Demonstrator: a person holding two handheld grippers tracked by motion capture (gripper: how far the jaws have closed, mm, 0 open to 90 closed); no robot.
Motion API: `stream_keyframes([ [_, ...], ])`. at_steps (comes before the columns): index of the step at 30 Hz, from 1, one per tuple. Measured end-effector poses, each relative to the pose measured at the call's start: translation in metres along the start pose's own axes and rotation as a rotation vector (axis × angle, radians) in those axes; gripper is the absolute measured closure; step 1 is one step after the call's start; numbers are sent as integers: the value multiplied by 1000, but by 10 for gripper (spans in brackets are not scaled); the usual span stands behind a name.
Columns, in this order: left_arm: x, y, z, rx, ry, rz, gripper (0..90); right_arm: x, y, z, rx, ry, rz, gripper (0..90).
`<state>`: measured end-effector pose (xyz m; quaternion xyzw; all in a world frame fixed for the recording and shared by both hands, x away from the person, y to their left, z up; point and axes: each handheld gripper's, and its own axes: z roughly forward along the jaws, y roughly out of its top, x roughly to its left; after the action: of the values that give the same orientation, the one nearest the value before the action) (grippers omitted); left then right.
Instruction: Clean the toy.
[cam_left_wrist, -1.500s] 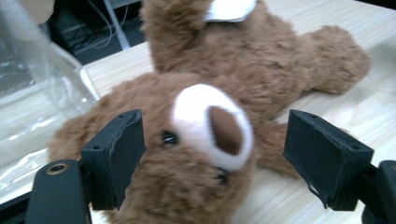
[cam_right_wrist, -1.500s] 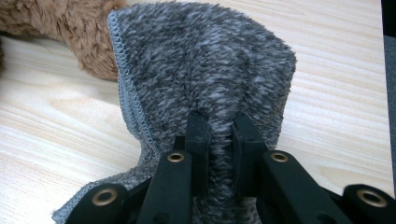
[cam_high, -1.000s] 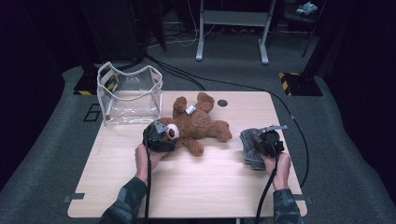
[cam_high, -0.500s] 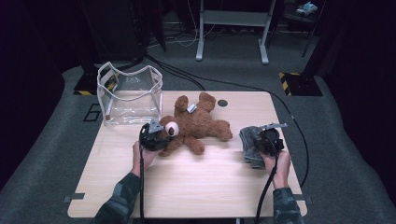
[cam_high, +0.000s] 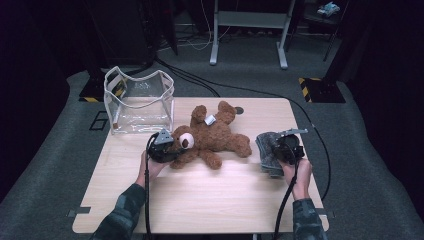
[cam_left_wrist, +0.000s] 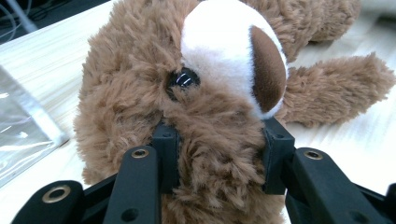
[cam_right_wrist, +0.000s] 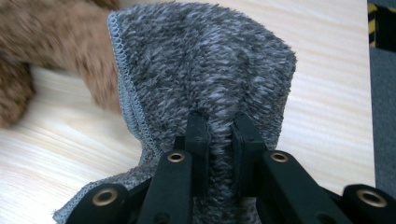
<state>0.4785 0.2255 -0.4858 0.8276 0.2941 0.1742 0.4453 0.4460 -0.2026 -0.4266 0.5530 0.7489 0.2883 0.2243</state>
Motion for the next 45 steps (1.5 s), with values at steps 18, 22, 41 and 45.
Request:
stream_keyframes([
  [18,-5,6,10,-16,-116,60,499,107,83,44,25,91,-262,812],
  [22,-12,11,7,-7,-36,32,321,99,82,57,33,105,-213,817],
  [41,-37,-24,-14,20,74,-202,363,91,75,44,6,77,-203,815],
  [45,-36,-27,-11,47,75,-208,565,111,80,27,-31,132,-245,816],
])
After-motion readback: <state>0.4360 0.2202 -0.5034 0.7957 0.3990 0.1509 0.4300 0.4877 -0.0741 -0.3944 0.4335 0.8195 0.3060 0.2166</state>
